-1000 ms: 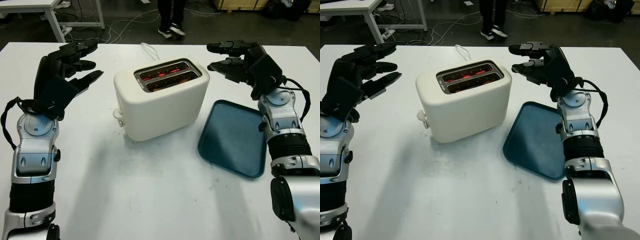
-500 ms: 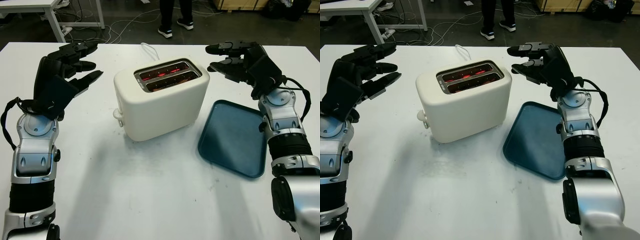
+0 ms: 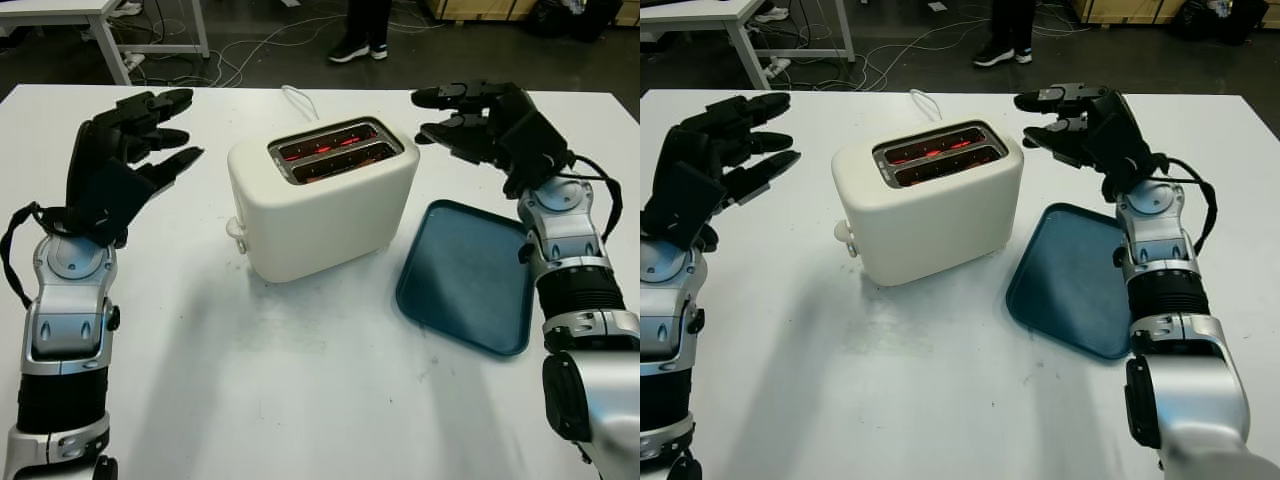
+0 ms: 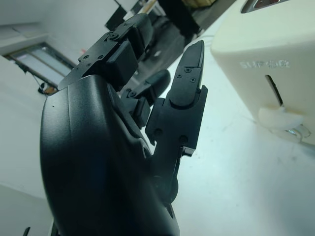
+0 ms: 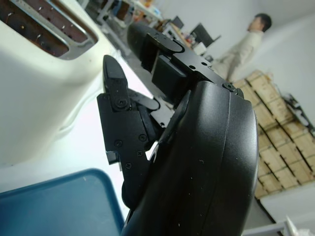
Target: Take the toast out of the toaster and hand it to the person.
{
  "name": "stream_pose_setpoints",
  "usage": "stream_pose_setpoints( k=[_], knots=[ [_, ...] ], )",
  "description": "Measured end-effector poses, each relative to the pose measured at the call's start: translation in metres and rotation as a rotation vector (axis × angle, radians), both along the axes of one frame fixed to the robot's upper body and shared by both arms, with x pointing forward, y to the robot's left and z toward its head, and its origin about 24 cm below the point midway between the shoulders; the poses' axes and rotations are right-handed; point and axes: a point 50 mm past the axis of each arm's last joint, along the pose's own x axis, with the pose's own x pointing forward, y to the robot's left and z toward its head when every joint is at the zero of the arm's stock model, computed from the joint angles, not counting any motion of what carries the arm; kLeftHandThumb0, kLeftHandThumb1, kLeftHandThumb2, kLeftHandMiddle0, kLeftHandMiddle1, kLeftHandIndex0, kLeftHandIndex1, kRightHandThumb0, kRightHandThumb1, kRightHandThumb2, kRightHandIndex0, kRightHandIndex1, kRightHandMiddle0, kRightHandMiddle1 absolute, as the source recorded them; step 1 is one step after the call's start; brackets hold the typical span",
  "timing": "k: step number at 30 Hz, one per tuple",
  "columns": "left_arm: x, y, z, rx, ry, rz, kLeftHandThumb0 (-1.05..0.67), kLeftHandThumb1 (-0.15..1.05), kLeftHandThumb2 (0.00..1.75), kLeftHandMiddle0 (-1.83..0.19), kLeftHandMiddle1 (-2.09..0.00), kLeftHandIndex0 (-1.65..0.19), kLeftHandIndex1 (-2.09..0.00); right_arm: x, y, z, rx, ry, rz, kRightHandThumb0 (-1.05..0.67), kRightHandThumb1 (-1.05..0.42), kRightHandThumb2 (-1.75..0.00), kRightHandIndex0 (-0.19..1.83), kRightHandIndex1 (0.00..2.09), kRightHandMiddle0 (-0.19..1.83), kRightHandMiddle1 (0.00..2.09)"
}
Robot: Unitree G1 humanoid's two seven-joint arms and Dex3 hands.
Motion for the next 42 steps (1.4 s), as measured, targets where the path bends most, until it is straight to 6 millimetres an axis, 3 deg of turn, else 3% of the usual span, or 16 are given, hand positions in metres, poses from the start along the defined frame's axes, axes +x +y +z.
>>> stream_pose_setpoints(
  k=[12,42],
  knots=[
    [-0.0014,0.0001,0.0018,-0.002,-0.013,0.009,-0.31,0.92,0.10,-0.56,-0.61,-0.71,-0.04,-0.0070,-0.0091,-0.0009,0.052,-0.012,-0.020,-0.04,-0.92,-0.22,0.81,0.59,0.91,0.01],
    [-0.0027,0.0009,0.0030,-0.021,0.005,0.024,-0.33,0.92,0.10,-0.58,-0.57,-0.71,-0.03,-0.0076,-0.0073,-0.0024,0.025,-0.006,-0.028,-0.09,-0.92,-0.17,0.82,0.61,0.92,0.01]
  ],
)
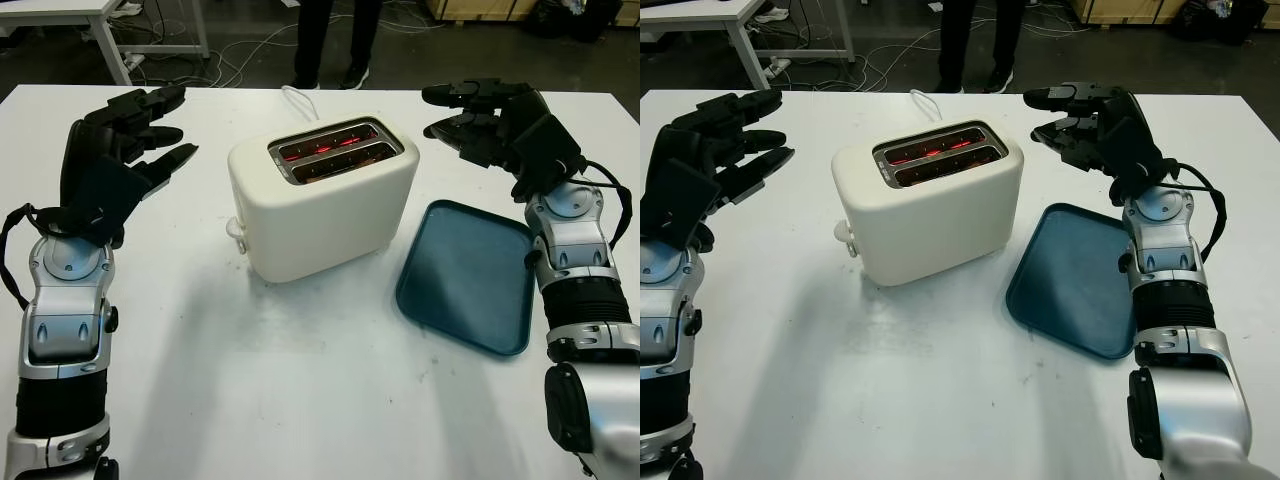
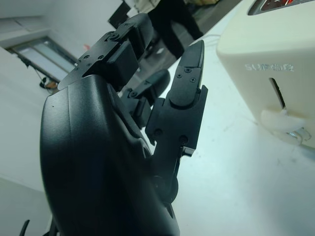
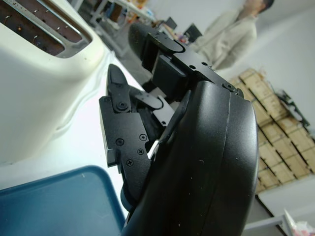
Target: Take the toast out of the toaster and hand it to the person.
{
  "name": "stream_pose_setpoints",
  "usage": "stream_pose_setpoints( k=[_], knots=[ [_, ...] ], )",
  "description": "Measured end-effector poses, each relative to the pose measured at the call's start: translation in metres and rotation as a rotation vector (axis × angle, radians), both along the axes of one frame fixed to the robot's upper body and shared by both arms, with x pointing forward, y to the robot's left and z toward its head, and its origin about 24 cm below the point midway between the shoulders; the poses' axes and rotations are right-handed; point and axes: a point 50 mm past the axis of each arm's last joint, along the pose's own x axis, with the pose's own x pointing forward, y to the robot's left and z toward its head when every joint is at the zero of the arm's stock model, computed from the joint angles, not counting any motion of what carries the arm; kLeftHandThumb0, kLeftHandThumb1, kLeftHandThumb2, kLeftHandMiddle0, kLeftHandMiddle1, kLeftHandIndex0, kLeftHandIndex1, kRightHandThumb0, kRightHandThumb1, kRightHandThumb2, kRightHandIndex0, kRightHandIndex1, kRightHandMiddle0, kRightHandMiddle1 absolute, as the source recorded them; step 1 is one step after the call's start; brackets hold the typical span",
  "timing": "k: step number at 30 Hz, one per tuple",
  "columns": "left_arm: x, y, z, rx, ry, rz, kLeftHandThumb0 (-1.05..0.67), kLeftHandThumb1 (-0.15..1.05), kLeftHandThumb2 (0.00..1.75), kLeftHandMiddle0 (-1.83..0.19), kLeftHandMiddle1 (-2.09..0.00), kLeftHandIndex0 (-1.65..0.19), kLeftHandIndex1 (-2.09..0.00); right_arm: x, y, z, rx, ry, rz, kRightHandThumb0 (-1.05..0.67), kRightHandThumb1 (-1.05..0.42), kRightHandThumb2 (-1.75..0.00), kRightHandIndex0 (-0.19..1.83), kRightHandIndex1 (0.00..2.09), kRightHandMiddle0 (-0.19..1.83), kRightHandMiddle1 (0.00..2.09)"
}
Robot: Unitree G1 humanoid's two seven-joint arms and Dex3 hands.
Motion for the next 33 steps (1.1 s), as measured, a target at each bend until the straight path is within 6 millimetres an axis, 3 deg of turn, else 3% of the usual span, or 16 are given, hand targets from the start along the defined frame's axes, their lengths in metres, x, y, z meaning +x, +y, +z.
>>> stream_pose_setpoints(
  k=[33],
  knots=[
    [-0.0008,-0.0006,0.0016,0.004,-0.006,-0.003,-0.34,0.92,0.09,-0.58,-0.56,-0.72,-0.02,0.0004,0.0027,0.0009,-0.012,0.014,0.002,-0.13,-0.92,-0.14,0.82,0.63,0.94,0.01]
  ],
)
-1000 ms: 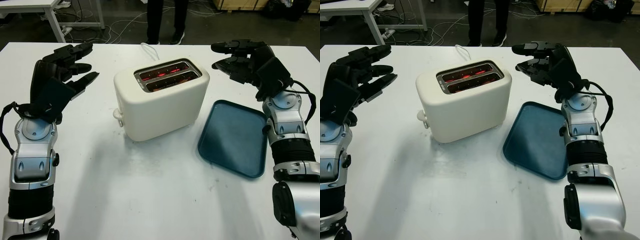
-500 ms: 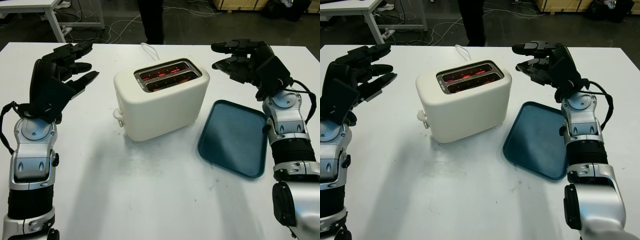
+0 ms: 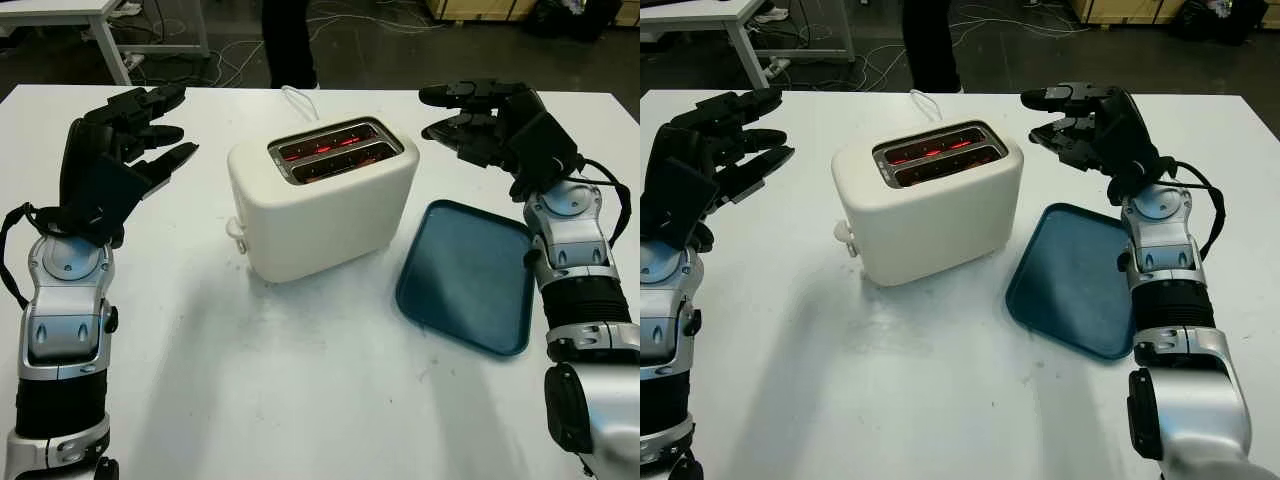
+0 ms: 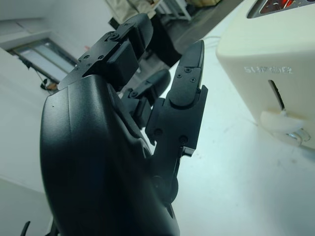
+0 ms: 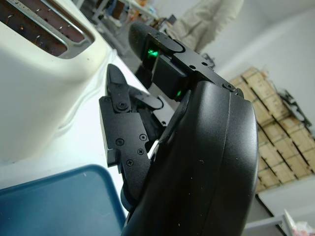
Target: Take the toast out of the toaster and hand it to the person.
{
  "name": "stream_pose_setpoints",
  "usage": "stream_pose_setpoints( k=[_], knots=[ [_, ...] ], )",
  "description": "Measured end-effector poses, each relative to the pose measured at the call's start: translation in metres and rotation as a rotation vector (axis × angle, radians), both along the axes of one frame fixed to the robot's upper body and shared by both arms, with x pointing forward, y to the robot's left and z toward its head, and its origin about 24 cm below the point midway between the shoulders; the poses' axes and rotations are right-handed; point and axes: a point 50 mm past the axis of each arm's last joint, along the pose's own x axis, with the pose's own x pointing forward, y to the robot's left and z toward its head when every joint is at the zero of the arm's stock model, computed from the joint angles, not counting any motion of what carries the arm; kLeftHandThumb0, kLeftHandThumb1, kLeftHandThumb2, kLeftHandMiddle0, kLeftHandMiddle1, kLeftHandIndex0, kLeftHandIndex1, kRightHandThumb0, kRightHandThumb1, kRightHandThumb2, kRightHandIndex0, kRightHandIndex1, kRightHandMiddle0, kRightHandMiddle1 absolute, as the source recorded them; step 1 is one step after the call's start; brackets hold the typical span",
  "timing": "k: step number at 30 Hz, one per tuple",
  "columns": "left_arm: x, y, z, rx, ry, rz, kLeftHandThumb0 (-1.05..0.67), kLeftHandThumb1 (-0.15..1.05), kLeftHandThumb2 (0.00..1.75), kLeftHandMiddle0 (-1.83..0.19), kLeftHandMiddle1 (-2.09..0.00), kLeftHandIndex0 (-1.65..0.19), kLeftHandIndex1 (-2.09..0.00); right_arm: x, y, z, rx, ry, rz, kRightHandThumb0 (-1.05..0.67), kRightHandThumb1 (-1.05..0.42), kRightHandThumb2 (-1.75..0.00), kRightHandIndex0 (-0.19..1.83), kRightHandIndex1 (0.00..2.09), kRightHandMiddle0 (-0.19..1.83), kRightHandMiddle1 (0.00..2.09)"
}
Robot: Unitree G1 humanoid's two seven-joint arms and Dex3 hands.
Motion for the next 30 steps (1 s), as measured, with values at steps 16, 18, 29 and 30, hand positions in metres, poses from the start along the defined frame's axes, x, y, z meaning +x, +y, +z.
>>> stream_pose_setpoints(
  k=[16,18,29,30],
  knots=[
    [0.0000,0.0000,0.0000,0.000,0.000,0.000,-0.33,0.92,0.10,-0.59,-0.55,-0.72,-0.02,0.0002,0.0007,-0.0005,-0.009,0.004,0.003,-0.11,-0.92,-0.15,0.82,0.66,0.94,0.01],
    [0.0000,0.0000,0.0000,-0.001,0.000,0.000,-0.32,0.92,0.10,-0.59,-0.55,-0.72,-0.01,0.0002,0.0006,-0.0005,-0.009,0.004,0.003,-0.11,-0.92,-0.15,0.81,0.66,0.93,0.01],
    [0.0000,0.0003,0.0000,-0.003,0.000,0.000,-0.34,0.92,0.09,-0.59,-0.55,-0.72,-0.01,0.0002,0.0006,-0.0005,-0.005,0.005,0.004,-0.12,-0.92,-0.14,0.80,0.67,0.94,0.01],
    [-0.0001,0.0005,0.0001,-0.003,0.000,0.001,-0.34,0.92,0.09,-0.59,-0.56,-0.72,-0.01,0.0003,0.0005,-0.0007,-0.004,0.008,0.003,-0.12,-0.92,-0.14,0.80,0.67,0.94,0.01]
  ],
)
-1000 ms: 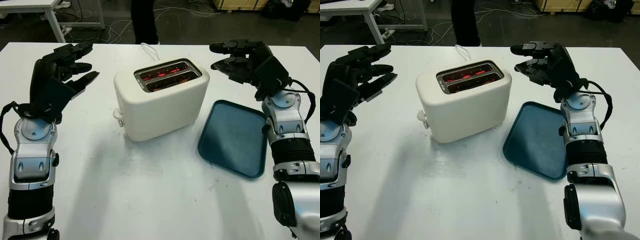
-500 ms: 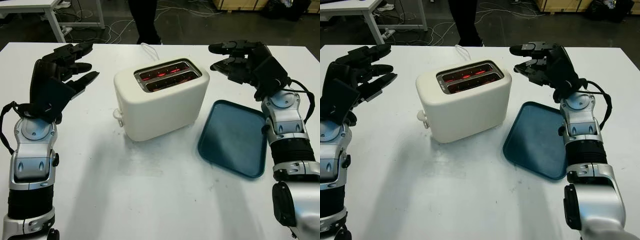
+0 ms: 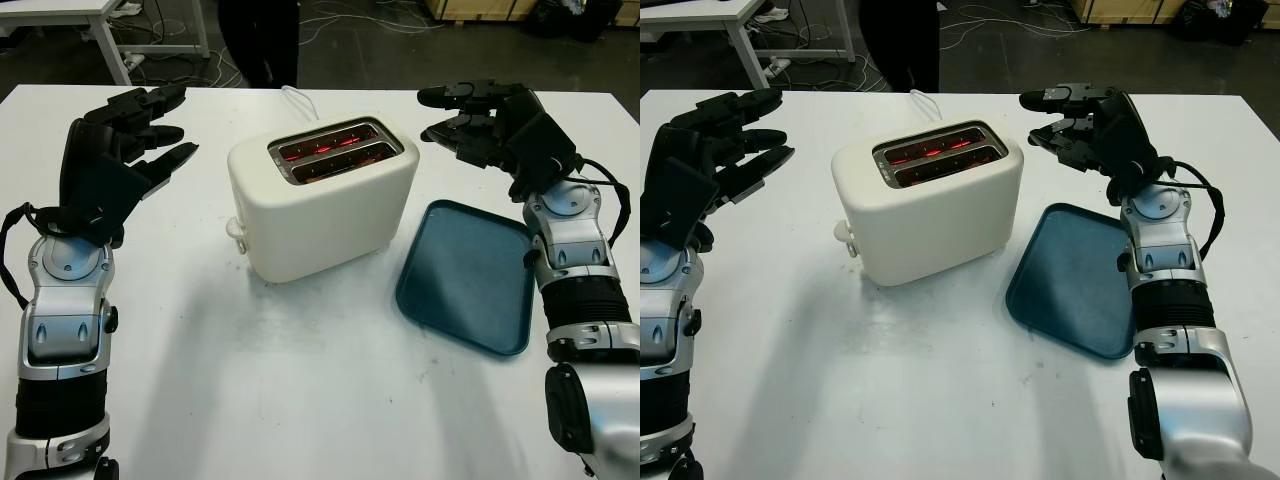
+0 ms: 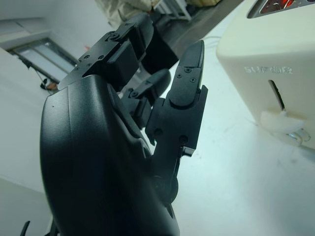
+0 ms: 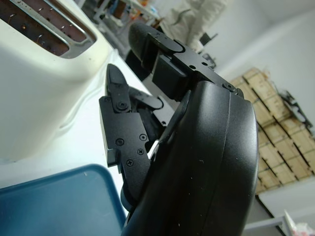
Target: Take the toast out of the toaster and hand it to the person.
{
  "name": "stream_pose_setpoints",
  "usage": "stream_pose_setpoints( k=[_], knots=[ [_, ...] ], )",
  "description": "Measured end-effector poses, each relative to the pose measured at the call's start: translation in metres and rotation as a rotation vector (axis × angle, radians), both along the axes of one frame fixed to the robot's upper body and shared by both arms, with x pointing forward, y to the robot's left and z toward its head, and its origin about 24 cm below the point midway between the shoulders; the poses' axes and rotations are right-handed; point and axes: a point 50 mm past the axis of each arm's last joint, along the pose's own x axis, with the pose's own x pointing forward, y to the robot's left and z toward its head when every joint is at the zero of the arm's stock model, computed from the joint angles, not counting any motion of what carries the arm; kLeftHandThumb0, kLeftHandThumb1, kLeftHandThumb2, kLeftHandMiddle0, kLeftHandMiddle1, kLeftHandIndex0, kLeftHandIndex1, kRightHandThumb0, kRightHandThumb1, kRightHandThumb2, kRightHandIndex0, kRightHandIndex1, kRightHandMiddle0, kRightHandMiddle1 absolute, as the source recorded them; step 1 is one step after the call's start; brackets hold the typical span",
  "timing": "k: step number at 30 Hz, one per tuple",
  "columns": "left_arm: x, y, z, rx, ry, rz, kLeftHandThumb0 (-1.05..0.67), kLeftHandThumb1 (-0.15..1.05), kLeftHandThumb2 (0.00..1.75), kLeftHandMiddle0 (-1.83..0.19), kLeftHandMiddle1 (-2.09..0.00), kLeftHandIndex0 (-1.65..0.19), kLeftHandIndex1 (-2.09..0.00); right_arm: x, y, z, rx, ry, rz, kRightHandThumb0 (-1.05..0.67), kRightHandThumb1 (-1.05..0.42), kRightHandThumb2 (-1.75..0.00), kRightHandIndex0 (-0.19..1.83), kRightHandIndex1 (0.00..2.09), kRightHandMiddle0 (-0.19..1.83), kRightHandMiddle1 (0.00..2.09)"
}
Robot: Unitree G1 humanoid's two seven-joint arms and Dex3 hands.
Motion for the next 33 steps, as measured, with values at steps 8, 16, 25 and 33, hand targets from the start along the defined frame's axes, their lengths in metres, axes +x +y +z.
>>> stream_pose_setpoints(
  k=[8,16,25,33],
  knots=[
    [-0.0001,0.0002,0.0001,0.000,0.001,0.002,-0.32,0.92,0.09,-0.59,-0.55,-0.72,-0.01,0.0001,-0.0002,-0.0002,-0.007,0.002,-0.002,-0.09,-0.92,-0.16,0.80,0.67,0.93,0.01],
    [0.0001,0.0002,-0.0005,-0.003,0.007,0.004,-0.31,0.92,0.10,-0.59,-0.56,-0.72,-0.01,0.0001,-0.0003,-0.0002,-0.008,0.003,-0.002,-0.09,-0.92,-0.15,0.81,0.68,0.93,0.01],
    [0.0002,0.0003,-0.0008,-0.004,0.009,0.005,-0.32,0.92,0.09,-0.58,-0.56,-0.72,-0.01,0.0003,-0.0006,-0.0008,-0.008,0.006,-0.003,-0.10,-0.92,-0.14,0.80,0.67,0.94,0.01],
    [0.0002,0.0003,-0.0008,-0.004,0.009,0.004,-0.32,0.92,0.09,-0.58,-0.55,-0.72,-0.01,0.0002,-0.0005,-0.0003,-0.010,0.004,-0.004,-0.08,-0.92,-0.15,0.79,0.63,0.91,0.00]
  ],
)
